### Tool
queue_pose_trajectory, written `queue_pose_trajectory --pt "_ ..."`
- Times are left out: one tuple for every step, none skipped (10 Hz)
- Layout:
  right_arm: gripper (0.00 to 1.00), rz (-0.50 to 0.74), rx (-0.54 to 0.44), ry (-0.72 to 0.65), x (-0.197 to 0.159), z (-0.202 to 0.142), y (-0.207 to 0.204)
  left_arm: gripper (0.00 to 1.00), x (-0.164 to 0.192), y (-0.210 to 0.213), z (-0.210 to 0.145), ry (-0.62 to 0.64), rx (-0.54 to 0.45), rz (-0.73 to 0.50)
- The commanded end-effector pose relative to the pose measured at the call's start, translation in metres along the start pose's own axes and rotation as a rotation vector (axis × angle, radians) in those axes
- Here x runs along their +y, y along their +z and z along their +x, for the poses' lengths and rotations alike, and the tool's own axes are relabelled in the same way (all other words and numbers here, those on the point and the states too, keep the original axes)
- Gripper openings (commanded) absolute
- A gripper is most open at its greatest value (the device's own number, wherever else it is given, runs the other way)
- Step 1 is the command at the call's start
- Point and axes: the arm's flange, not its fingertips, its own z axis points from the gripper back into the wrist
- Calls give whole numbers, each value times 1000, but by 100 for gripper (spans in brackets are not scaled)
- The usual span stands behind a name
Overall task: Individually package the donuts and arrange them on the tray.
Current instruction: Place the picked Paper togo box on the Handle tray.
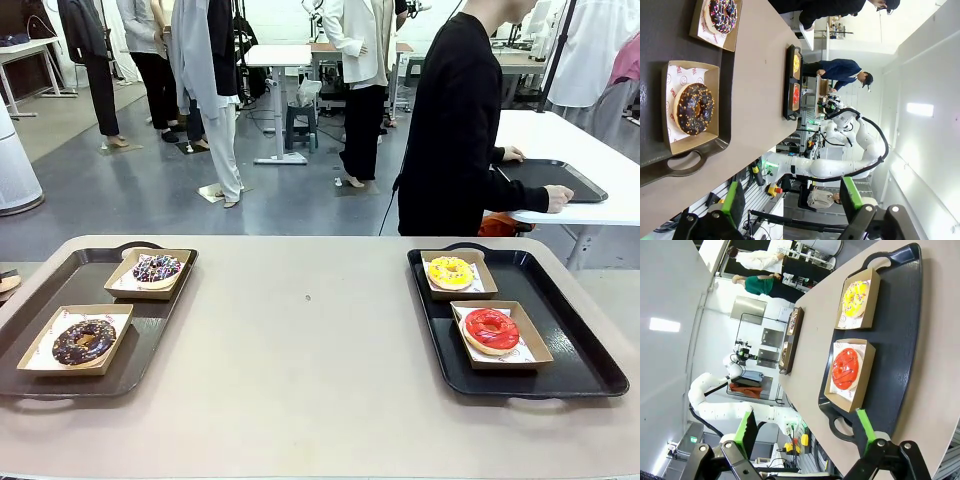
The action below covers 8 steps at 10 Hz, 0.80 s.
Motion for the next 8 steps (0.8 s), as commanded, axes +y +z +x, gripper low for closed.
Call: queue_pose_trajectory --pt "100 -8 -3 -12 -2 -1 0 100 -1 2 -2 -11 0 -10" --pt "100 -8 -3 -12 -2 -1 0 100 -1 2 -2 -11 0 -10" --pt "100 -8 -3 -12 -2 -1 0 100 -1 2 -2 -11 0 -10" --pt "100 -8 -3 -12 -2 -1 0 100 -1 2 -2 -11 0 -10" --pt "100 -8 -3 -12 -2 -1 0 100 -1 2 -2 -11 0 -10" --pt "100 -8 -3 -12 -2 -1 0 100 -1 2 -2 -11 0 -10" --pt "100 -8 -3 -12 -2 -1 0 100 -1 2 -2 -11 0 -10" --pt "100 -8 -3 -12 -2 -1 0 100 -1 2 -2 -11 0 -10"
